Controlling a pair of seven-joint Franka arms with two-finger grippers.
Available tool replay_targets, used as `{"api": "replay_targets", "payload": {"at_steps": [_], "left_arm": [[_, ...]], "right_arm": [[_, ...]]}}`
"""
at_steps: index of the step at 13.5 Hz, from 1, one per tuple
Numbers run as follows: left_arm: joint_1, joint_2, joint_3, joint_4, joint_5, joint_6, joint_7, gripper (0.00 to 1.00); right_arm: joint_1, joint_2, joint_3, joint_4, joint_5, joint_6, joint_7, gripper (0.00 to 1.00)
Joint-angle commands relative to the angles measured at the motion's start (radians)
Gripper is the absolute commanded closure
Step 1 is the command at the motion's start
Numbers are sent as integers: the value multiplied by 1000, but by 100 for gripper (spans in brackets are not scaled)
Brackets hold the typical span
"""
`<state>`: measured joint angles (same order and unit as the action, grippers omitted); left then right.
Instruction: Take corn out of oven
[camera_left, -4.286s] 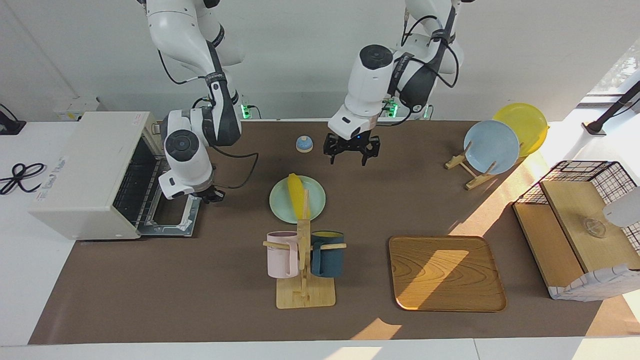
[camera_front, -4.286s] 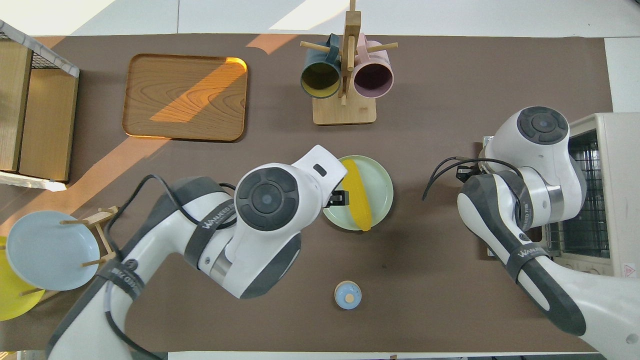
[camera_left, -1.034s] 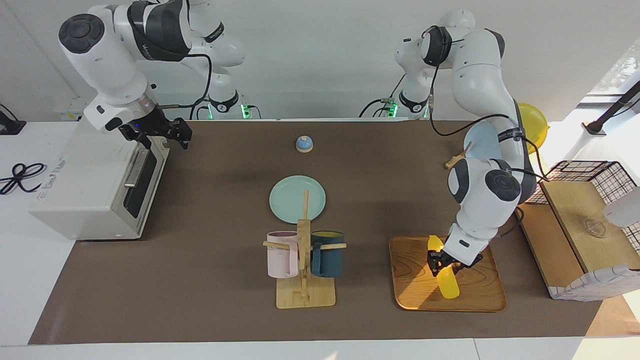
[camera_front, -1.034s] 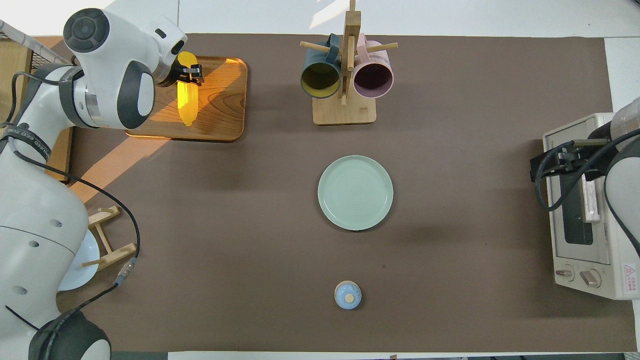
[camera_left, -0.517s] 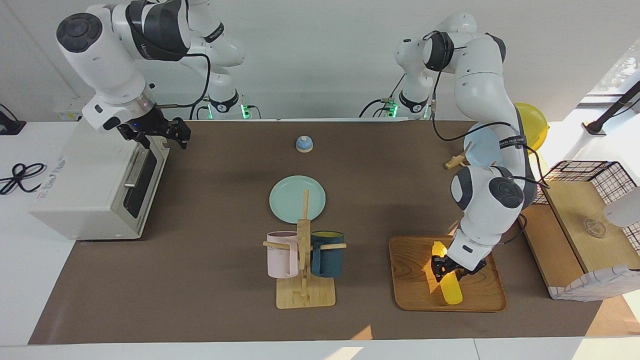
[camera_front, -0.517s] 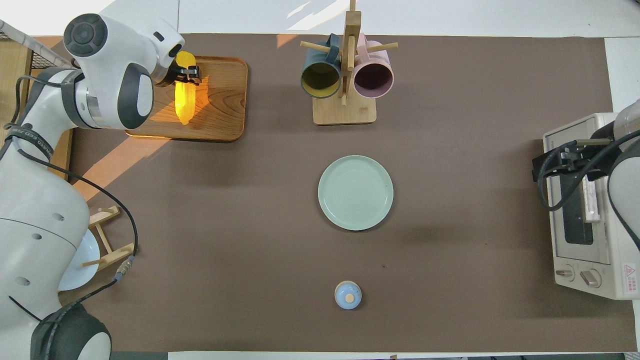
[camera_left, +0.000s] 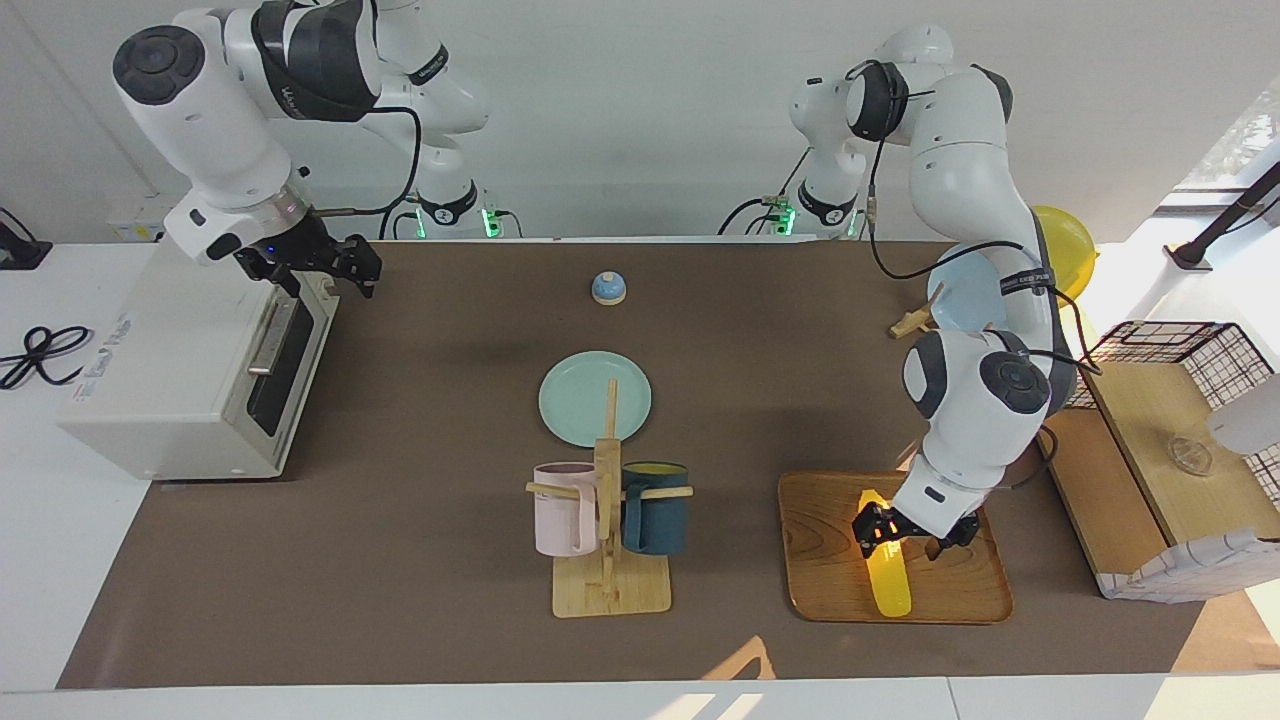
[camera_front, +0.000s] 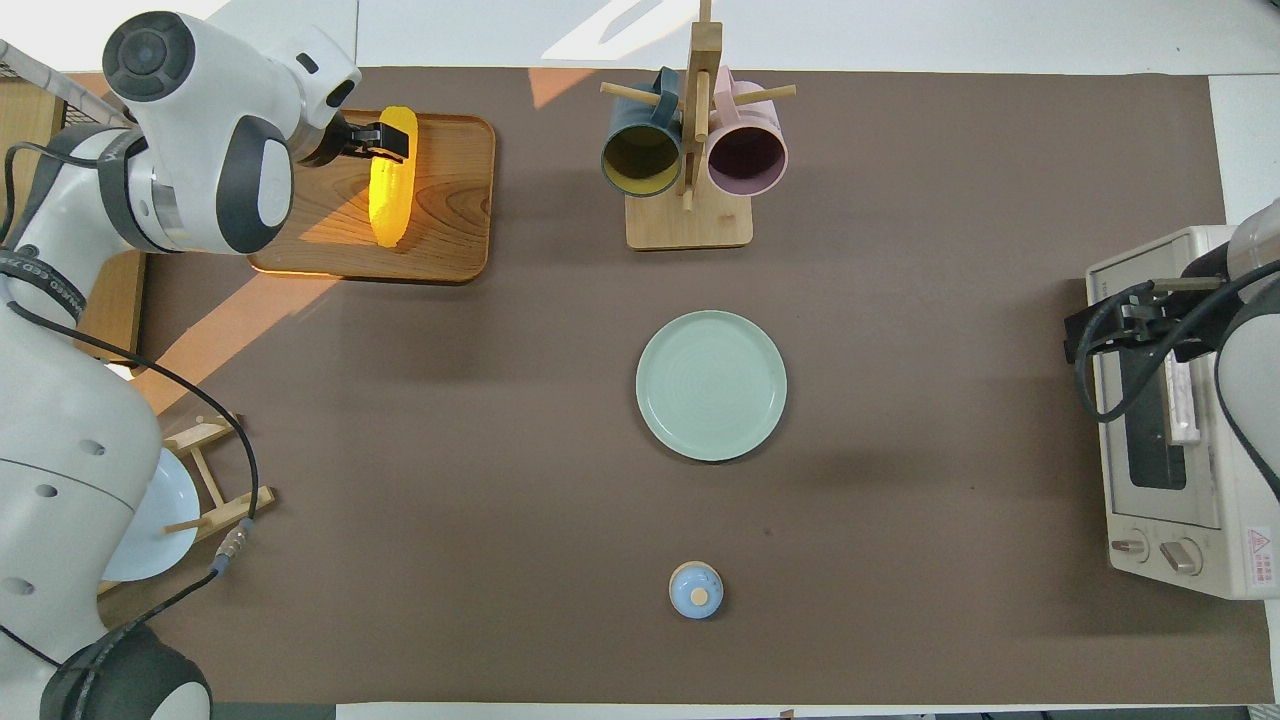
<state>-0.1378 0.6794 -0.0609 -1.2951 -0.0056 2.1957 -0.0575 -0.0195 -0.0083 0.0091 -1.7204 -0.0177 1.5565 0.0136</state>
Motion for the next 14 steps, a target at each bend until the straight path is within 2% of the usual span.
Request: {"api": "replay_targets", "payload": {"at_steps": [1, 11, 14], "left_arm": [[3, -110, 3, -29, -16, -109, 7, 0], [3, -477, 9, -41, -5, -680, -28, 0], [-2, -544, 9, -58, -5, -796, -59, 0]], "right_arm": [[-10, -21, 3, -18, 22, 0, 0, 0], [-10, -21, 3, -18, 22, 0, -1, 0], [-10, -21, 3, -18, 22, 0, -1, 0]]}}
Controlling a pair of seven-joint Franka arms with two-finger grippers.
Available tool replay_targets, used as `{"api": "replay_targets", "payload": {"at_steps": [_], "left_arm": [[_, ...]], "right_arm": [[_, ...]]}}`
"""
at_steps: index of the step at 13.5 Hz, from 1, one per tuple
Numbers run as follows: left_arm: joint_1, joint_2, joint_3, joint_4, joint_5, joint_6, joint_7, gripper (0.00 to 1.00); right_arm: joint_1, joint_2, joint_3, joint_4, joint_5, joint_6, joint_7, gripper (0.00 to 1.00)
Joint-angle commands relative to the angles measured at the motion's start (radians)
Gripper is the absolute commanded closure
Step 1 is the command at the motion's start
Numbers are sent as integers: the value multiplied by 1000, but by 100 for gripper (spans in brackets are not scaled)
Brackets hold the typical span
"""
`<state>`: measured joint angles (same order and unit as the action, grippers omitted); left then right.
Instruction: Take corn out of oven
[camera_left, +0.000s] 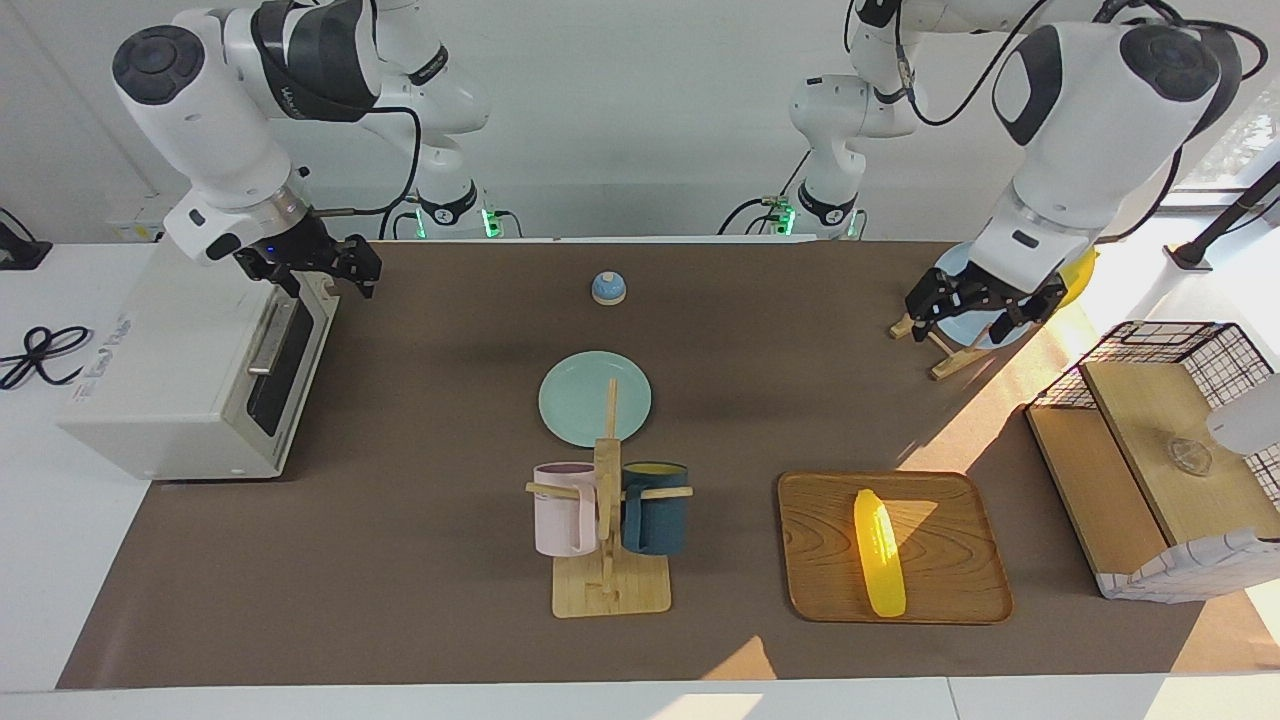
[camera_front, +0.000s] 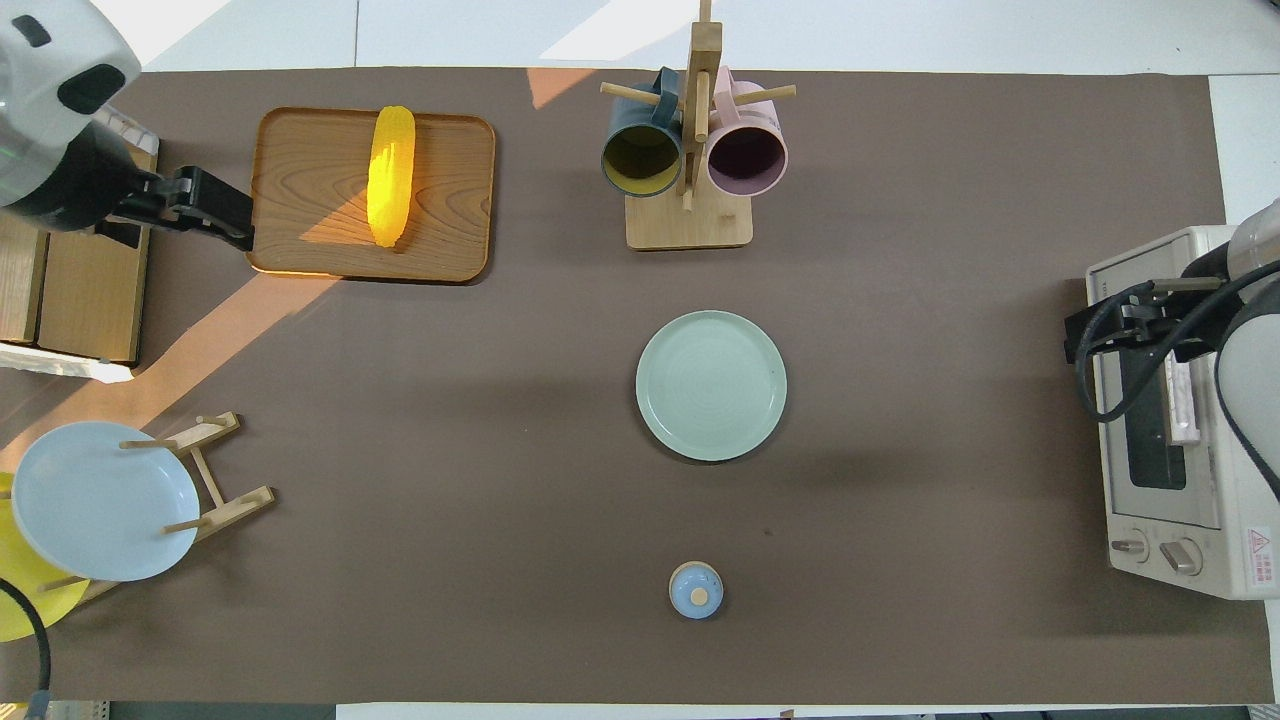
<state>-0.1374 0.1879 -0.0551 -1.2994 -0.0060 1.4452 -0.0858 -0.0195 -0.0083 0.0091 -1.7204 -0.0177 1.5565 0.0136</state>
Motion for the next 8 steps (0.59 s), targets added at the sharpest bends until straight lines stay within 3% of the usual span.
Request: {"api": "replay_targets", "payload": {"at_steps": [1, 6, 8], "left_arm": [[-1, -91, 1, -95, -6, -49, -44, 0], [-1, -217, -2, -315, -11, 32, -38, 0], [-2, -238, -6, -360, -17, 58, -38, 0]], "right_arm": [[-11, -21, 3, -18, 22, 2, -1, 0], [-11, -21, 3, -18, 22, 0, 0, 0], [-11, -21, 3, -18, 22, 0, -1, 0]]}}
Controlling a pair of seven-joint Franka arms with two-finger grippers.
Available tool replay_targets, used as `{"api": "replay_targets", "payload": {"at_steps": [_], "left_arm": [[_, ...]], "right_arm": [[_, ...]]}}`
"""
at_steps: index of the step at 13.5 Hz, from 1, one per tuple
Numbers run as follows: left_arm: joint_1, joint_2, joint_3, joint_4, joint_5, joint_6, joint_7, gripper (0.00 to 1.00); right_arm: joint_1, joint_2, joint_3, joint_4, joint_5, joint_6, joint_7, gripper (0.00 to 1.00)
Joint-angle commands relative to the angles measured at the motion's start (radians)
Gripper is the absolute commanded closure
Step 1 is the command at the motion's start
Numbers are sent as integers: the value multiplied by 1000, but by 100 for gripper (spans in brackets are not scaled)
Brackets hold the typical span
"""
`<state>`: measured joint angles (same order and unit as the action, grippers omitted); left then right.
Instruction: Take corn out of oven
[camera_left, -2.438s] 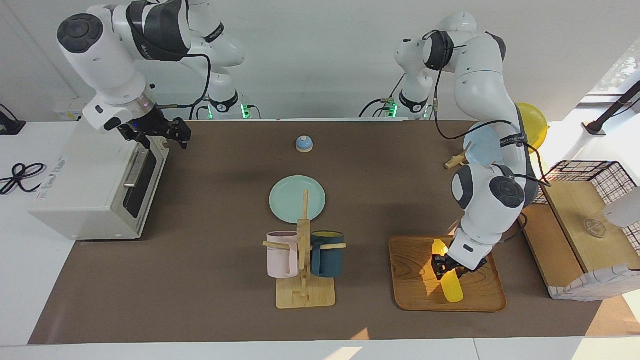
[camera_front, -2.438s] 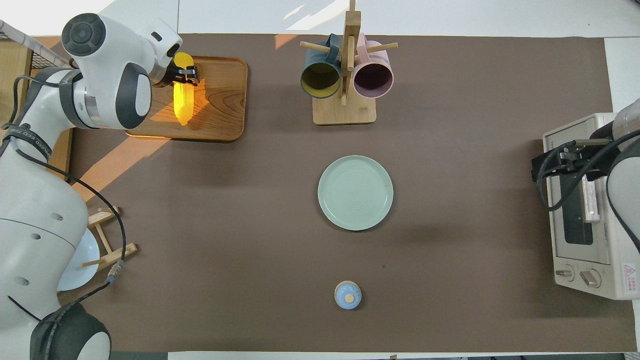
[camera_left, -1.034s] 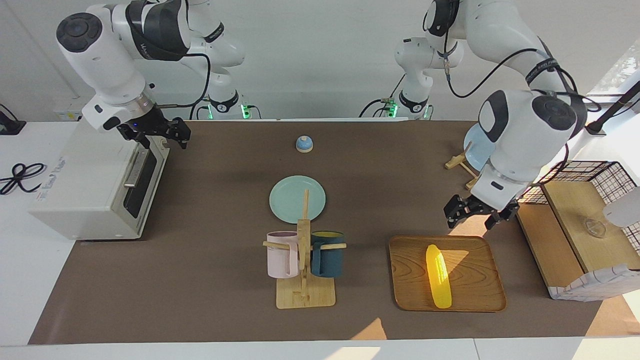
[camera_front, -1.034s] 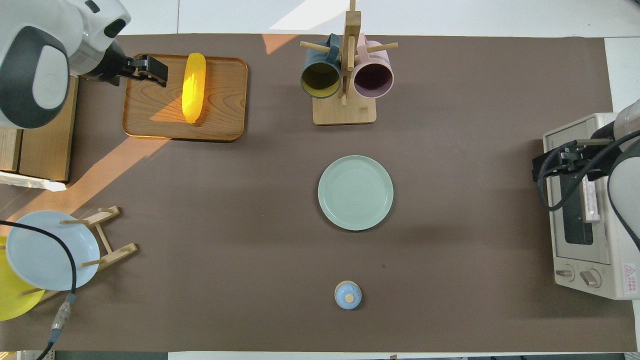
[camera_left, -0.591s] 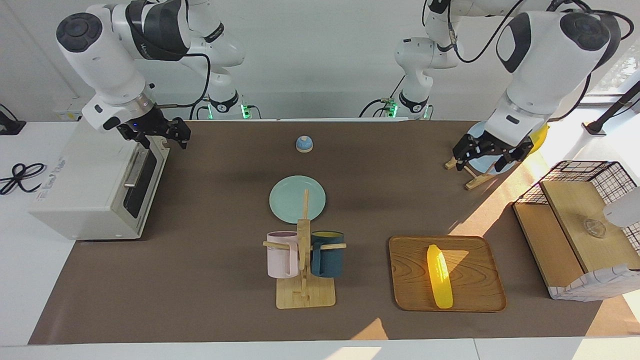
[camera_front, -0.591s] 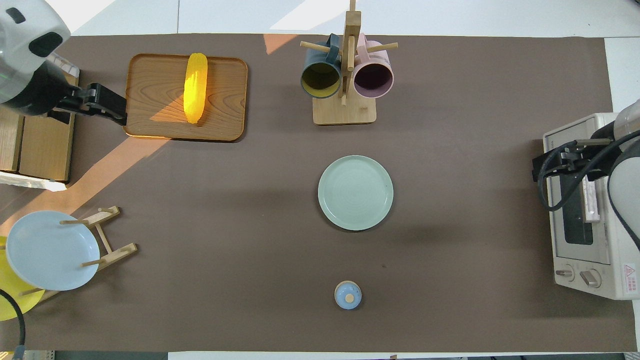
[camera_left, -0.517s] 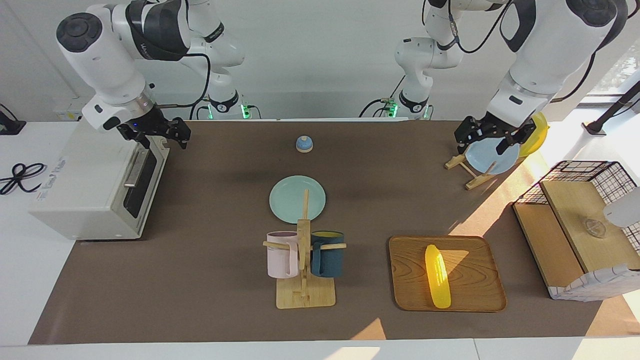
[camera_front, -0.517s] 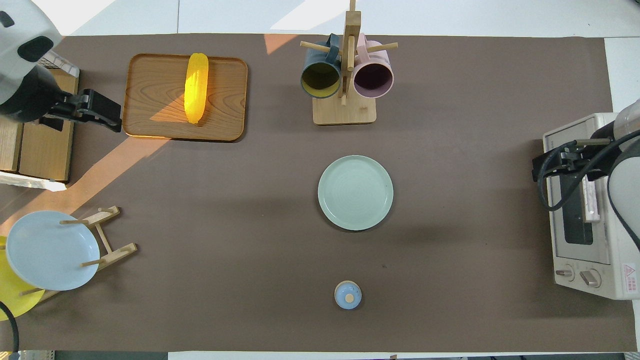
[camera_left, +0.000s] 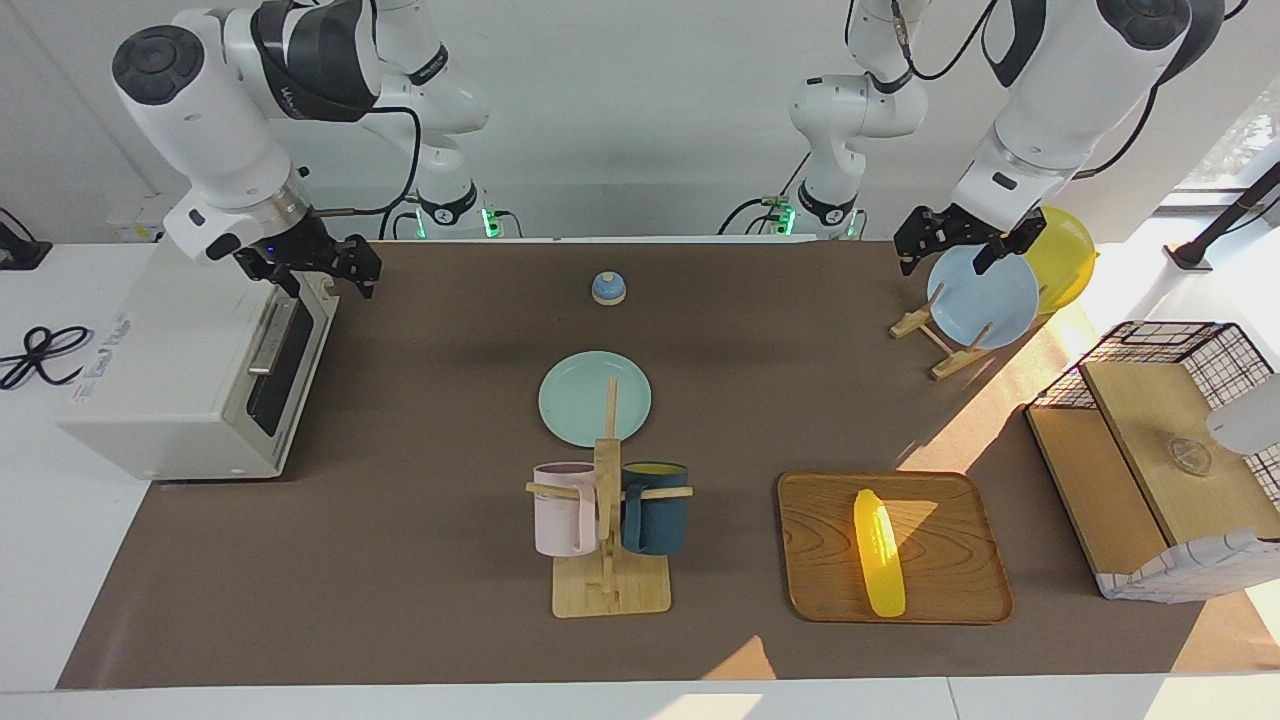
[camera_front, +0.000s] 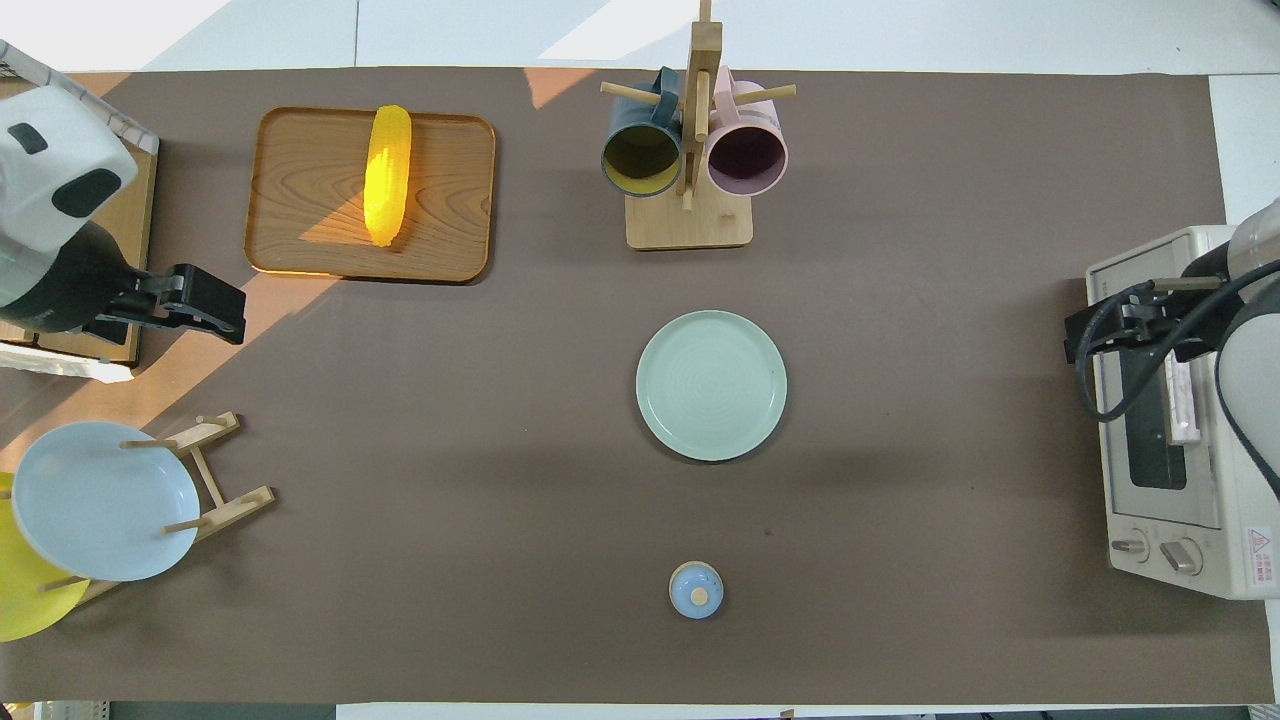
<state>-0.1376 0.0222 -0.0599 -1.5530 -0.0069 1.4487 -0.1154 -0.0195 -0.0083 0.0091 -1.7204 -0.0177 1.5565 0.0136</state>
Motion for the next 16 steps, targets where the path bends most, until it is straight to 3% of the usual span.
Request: {"api": "replay_targets", "payload": {"at_steps": [1, 4, 16], "left_arm": [[-3, -71, -3, -104, -22, 62, -6, 0], [-8, -83, -5, -98, -71, 82, -7, 0], [0, -93, -28, -73, -15, 70, 25, 0]], "right_arm": [[-10, -21, 3, -18, 22, 2, -1, 0], [-11, -21, 3, -18, 22, 2, 0, 0], [-11, -21, 3, -18, 22, 0, 0, 0]]}}
